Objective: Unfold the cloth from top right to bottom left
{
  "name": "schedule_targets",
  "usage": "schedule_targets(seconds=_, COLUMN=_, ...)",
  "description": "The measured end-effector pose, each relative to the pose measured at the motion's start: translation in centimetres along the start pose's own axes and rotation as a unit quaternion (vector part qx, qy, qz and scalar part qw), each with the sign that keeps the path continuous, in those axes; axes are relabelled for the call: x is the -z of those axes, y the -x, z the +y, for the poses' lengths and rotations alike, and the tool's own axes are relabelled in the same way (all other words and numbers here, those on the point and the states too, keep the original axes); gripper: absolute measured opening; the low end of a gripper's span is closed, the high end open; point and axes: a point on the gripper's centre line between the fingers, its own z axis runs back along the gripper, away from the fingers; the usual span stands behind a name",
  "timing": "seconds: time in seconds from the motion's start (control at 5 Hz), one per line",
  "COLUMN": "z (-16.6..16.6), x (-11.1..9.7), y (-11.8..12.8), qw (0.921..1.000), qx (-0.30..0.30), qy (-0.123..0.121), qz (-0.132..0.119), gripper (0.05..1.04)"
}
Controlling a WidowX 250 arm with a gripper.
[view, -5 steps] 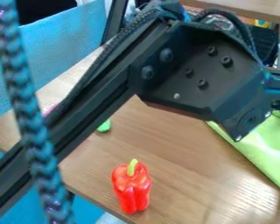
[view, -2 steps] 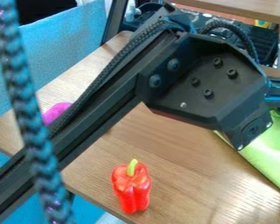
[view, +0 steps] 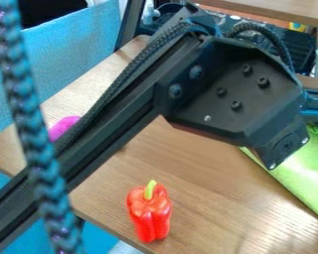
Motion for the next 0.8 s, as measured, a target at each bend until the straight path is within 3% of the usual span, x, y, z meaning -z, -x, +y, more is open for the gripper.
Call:
schedule_targets(seconds=0.2, z=0.4, x=0.2, y=0.3, qw=0.9999, qx=0.012, qy=0.004, qz=-0.007, gripper=0.054)
schedule_targets(seconds=0.4, z=2.6, x=-0.8, y=0.2, qw=0.9984, qx=0.021, qy=0.020, qz=-0.049, gripper=0.053)
schedule_targets(seconds=0.6, z=3.6, x=-3.7, y=-0.2, qw=0.9963, qx=0.023, qy=0.053, qz=-0.063, gripper=0.053)
schedule_targets(seconds=0.8, z=4.9, x=-5.4, y=-1.5, qw=0.9955, qx=0.011, qy=0.067, qz=-0.066, gripper=0.053)
